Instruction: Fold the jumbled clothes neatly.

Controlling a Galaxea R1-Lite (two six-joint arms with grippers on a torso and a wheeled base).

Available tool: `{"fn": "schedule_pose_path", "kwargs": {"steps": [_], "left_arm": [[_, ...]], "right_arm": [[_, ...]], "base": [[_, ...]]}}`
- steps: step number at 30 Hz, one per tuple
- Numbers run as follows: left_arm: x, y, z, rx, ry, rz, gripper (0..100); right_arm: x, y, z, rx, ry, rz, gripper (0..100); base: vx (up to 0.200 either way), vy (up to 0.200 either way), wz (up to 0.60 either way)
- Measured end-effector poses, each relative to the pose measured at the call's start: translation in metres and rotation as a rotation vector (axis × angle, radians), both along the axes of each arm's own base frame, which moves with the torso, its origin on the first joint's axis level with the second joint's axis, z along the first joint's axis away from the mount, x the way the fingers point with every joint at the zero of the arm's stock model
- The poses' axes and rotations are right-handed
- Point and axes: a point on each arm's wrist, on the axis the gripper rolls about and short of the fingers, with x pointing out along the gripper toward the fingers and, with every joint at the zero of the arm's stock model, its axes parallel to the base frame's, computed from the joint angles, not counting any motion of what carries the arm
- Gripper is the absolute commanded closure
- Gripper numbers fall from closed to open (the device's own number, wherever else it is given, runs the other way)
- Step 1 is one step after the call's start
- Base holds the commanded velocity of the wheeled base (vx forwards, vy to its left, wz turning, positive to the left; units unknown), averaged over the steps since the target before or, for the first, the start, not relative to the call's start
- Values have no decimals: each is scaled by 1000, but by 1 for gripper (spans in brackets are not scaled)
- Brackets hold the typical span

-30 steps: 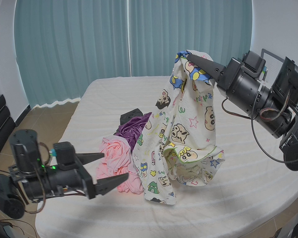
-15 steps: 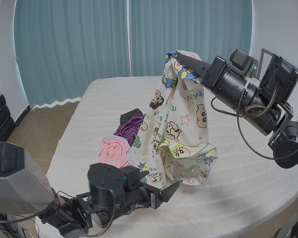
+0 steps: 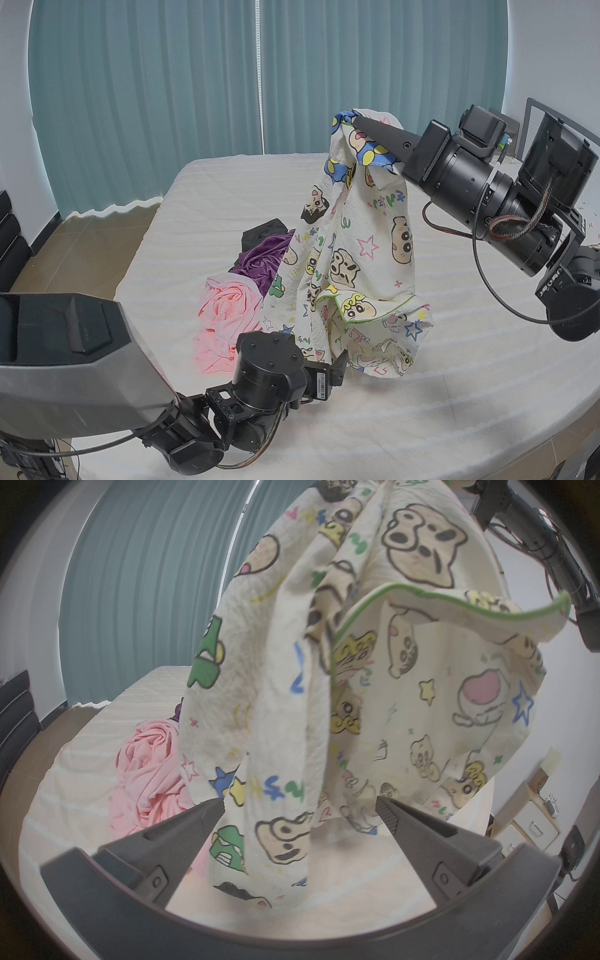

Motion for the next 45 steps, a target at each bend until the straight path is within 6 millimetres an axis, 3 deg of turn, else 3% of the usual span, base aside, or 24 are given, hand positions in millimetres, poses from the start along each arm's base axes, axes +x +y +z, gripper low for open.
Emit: {"fn": "schedule_pose_path", "kwargs": {"steps": [15,16,23,32,39,45], "left_arm": [[21,0,-44,22,30,46,0],[23,0,-46,18,26,51,100],[32,2,-65,17,27,72,100],[3,28,-76,76,80,67,100],[-15,52,-46,41,47,77,100],[-10,79,-3,-27,-57,150,100]], "right_arm": [[-2,-1,3,6,-8,1,100],[-2,-1,3,6,-8,1,100],[-1,-2,3,6,-9,-3,100],[7,-11,-4,-9,11,-39,100],[14,-29,-34,-72,97,-100,100],[22,-56,-62,-128,184,-189,100]], "base": [[0,0,0],[0,0,0],[0,0,0],[0,0,0],[0,0,0],[0,0,0]]}}
